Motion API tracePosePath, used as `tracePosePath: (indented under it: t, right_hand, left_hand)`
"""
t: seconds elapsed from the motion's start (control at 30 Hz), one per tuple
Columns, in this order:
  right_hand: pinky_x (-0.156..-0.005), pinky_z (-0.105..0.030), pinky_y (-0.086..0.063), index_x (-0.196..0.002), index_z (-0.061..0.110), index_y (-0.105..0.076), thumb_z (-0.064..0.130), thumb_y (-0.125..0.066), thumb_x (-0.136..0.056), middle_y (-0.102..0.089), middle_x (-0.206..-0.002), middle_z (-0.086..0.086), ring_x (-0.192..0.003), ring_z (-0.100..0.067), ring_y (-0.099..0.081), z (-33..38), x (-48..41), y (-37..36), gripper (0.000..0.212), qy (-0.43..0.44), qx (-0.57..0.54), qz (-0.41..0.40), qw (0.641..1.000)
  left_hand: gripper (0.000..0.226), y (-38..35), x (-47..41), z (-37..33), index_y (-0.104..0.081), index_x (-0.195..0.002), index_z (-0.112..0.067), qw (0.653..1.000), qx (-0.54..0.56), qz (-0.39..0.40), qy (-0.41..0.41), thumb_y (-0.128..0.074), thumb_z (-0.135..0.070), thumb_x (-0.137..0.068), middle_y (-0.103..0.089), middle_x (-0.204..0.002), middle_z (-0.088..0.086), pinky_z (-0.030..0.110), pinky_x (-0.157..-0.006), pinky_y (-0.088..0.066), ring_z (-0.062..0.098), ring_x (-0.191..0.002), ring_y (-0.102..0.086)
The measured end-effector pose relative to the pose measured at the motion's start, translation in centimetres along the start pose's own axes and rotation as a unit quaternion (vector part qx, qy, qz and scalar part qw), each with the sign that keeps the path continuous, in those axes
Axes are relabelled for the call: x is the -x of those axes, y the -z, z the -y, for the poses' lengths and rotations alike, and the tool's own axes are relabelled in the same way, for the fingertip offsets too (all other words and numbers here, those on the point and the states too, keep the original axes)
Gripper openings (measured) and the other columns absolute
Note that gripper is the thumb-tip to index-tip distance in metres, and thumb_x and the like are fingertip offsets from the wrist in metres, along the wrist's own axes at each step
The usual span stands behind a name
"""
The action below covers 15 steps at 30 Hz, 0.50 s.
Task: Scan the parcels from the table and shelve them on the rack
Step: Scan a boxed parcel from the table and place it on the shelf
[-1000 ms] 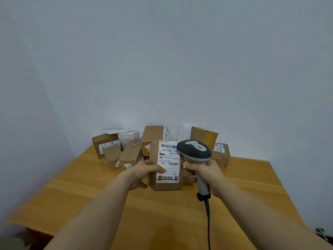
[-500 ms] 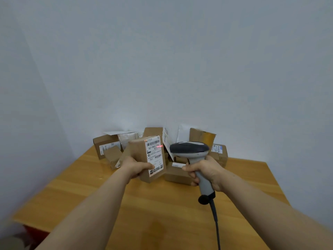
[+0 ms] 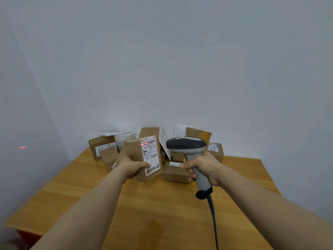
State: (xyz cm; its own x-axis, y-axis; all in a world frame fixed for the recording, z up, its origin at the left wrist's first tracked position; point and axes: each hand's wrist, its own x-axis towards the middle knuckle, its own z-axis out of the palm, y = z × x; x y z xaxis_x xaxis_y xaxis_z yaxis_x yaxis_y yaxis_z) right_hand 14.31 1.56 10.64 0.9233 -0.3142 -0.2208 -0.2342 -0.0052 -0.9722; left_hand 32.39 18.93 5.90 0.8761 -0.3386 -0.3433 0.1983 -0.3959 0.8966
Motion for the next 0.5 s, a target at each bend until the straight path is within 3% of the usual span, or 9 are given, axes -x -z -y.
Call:
tracePosePath:
  t: [0.2, 0.33, 0.5]
  right_hand:
    - [-0.053, -0.03, -0.051, -0.065, 0.007, -0.058, 0.001, -0.07, -0.08, -0.049, -0.049, -0.007, -0.039, -0.016, -0.043, 0.2, 0.2, 0.05, 0.02, -0.006, 0.005, -0.003, 1.0]
    - [-0.052, -0.03, -0.05, -0.065, 0.006, -0.057, 0.0, -0.069, -0.08, -0.049, -0.049, -0.007, -0.039, -0.016, -0.042, 0.35, 0.21, 0.01, 0.02, -0.005, 0.0, -0.004, 1.0]
    - [-0.053, -0.031, -0.051, -0.061, 0.007, -0.057, 0.0, -0.07, -0.08, -0.048, -0.049, -0.008, -0.039, -0.016, -0.042, 0.6, 0.35, -0.34, 0.023, -0.01, 0.011, -0.005, 1.0]
  left_hand:
    - [0.05, 0.2, -0.13, 0.18, -0.052, -0.104, -0.015, 1.0, 0.005, 0.01, 0.0, -0.083, -0.003, -0.067, -0.064, -0.116, 0.01, 0.035, -0.076, -0.053, 0.024, -0.094, -0.062]
    - [0.054, 0.46, -0.4, 0.47, -0.055, -0.109, -0.011, 1.0, -0.005, 0.004, 0.007, -0.085, -0.006, -0.065, -0.065, -0.112, 0.009, 0.037, -0.081, -0.054, 0.024, -0.096, -0.063]
    - [0.053, 0.68, -0.41, 0.37, -0.056, -0.108, -0.011, 1.0, -0.007, 0.008, 0.007, -0.086, -0.008, -0.065, -0.065, -0.106, 0.006, 0.03, -0.067, -0.053, 0.02, -0.089, -0.062]
